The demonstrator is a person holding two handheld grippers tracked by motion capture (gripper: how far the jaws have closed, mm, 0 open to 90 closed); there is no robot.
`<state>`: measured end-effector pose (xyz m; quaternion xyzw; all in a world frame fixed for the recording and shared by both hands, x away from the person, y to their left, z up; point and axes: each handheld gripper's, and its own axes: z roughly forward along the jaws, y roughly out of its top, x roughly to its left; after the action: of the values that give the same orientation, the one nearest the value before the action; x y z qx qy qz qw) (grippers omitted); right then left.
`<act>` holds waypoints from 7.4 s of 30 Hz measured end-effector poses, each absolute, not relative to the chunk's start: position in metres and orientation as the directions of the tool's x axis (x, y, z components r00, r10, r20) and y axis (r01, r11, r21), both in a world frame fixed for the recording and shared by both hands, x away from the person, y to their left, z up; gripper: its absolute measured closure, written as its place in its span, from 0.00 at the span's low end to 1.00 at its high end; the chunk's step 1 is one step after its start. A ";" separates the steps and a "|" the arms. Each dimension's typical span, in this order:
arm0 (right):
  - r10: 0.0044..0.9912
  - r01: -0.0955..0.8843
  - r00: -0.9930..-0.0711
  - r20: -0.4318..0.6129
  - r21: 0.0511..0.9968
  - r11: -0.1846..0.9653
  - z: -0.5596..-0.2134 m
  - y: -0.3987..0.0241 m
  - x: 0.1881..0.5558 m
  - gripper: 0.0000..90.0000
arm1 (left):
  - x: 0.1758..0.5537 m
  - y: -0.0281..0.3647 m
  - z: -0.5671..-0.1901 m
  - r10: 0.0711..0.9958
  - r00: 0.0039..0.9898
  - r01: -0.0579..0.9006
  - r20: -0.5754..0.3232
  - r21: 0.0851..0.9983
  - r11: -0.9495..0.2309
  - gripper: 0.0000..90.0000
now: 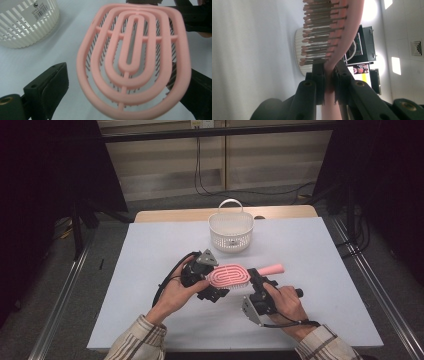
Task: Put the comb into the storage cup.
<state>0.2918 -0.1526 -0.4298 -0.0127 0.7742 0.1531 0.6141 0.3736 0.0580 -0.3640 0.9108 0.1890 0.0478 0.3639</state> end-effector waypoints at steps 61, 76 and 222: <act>0.694 0.017 -0.465 -0.549 0.778 0.627 -0.402 -0.199 0.316 0.91 | 0.370 0.080 -0.363 0.445 0.895 0.317 -0.033 0.749 -0.582 0.05; 0.785 0.125 -0.550 -0.286 0.901 0.416 -0.402 -0.209 0.320 0.91 | 0.370 0.082 -0.362 0.452 0.891 0.318 -0.035 0.759 -0.569 0.05; 0.388 0.235 -0.898 0.209 0.972 0.020 -0.419 -0.192 0.323 0.90 | 0.373 0.036 -0.364 0.069 0.992 0.112 -0.105 0.988 -0.106 0.54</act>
<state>0.3225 -0.1921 -0.4192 0.2189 0.7119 0.6648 0.0577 0.3728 0.0359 -0.3636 0.7436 0.0611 -0.0162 0.6656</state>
